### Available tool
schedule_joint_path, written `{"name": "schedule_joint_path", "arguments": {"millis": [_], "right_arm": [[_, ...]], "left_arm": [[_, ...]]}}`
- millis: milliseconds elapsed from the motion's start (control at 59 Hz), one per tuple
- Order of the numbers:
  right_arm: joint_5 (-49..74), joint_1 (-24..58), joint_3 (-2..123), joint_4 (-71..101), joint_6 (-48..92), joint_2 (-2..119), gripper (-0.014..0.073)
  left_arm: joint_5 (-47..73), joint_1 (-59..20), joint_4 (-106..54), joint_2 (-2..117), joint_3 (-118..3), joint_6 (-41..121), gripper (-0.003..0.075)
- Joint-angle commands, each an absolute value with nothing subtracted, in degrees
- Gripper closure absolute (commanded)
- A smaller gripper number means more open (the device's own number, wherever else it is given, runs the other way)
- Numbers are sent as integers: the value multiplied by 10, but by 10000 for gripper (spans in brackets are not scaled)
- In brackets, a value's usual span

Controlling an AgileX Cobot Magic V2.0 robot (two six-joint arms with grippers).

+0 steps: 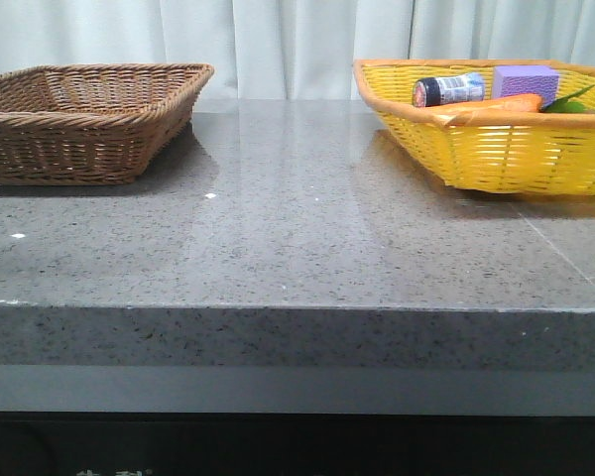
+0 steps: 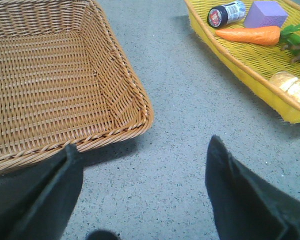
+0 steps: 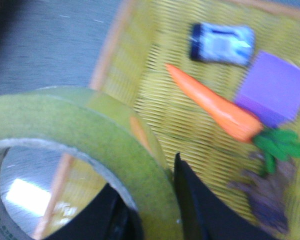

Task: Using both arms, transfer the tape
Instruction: 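Grasp the tape roll rim with the right gripper and carry it out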

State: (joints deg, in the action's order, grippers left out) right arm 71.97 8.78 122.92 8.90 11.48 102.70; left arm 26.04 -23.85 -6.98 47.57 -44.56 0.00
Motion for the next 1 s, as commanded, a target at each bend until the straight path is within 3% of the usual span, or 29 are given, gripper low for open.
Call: {"name": "schedule_joint_path", "arguments": {"millis": [0, 491, 982], "right_arm": [[705, 122, 1248, 125, 160, 987, 434], [763, 300, 1247, 137, 427, 1053, 434], [763, 341, 1241, 43, 441, 1172, 434]], "left_arm": [[219, -244, -78, 474, -465, 0, 209], [219, -244, -76, 474, -465, 0, 209], [219, -244, -76, 474, -465, 0, 209]]}}
